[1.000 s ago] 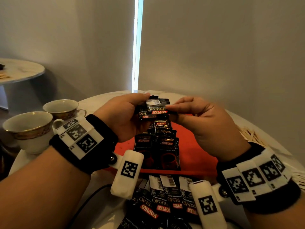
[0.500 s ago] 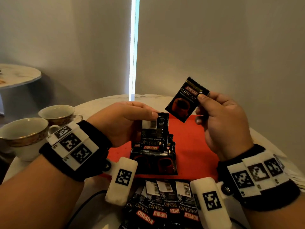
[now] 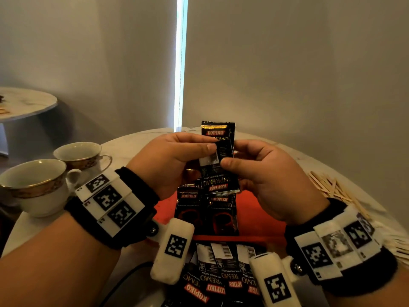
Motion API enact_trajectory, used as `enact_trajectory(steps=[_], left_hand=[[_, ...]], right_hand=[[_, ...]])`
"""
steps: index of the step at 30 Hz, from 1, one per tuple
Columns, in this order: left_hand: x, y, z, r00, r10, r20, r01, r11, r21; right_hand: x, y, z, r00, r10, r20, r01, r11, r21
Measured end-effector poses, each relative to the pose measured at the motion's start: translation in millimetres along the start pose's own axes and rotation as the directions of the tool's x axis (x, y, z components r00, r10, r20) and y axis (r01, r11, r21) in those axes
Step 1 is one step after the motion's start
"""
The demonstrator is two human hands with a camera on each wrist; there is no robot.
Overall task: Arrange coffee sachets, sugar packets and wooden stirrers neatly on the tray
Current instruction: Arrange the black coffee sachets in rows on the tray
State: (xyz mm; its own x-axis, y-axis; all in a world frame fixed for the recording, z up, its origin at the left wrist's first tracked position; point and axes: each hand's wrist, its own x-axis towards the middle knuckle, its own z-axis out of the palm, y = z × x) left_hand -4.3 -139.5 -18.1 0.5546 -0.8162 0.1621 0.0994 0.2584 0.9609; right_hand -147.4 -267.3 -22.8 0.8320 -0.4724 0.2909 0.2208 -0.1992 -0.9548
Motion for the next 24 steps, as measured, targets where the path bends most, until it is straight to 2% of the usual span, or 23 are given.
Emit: enact_trajectory(steps=[5, 7, 12, 15, 19, 24], left_hand=[[-2.2, 6.8, 0.2, 1.0, -0.023, -0.008, 0.023, 1.0, 0.012], [-0.8, 10.7, -5.5, 0.997, -0.01, -0.072, 0.011, 1.0, 0.019], [7.7, 24.0, -38.3, 0.974, 0.016, -0.227, -0.028, 0.998, -0.049], [10.4, 25.9, -58.3, 0.954, -0.034, -0.297, 0.054, 0.997, 0.062], [14.5, 17.4, -67.3, 0.928, -0.076, -0.364, 0.176, 0.952, 0.25], [20.7, 8.1, -73.8, 0.889, -0.17, -0.426, 0.286, 0.931, 0.226]], right_hand=[[0.8, 0.9, 1.4, 1.0, 0.013, -0.013, -0.013, 1.0, 0.008], [2.1, 0.0, -0.4, 0.999, 0.011, -0.039, -0.01, 0.999, 0.04], [7.5, 3.5, -10.7, 0.987, -0.025, -0.157, 0.022, 0.999, -0.023], [9.1, 4.3, -14.3, 0.981, -0.016, -0.193, 0.013, 1.0, -0.019], [10.8, 6.9, -16.2, 0.979, -0.002, -0.202, -0.001, 1.0, -0.017], [10.6, 5.3, -17.9, 0.98, 0.0, -0.201, -0.003, 1.0, -0.017]])
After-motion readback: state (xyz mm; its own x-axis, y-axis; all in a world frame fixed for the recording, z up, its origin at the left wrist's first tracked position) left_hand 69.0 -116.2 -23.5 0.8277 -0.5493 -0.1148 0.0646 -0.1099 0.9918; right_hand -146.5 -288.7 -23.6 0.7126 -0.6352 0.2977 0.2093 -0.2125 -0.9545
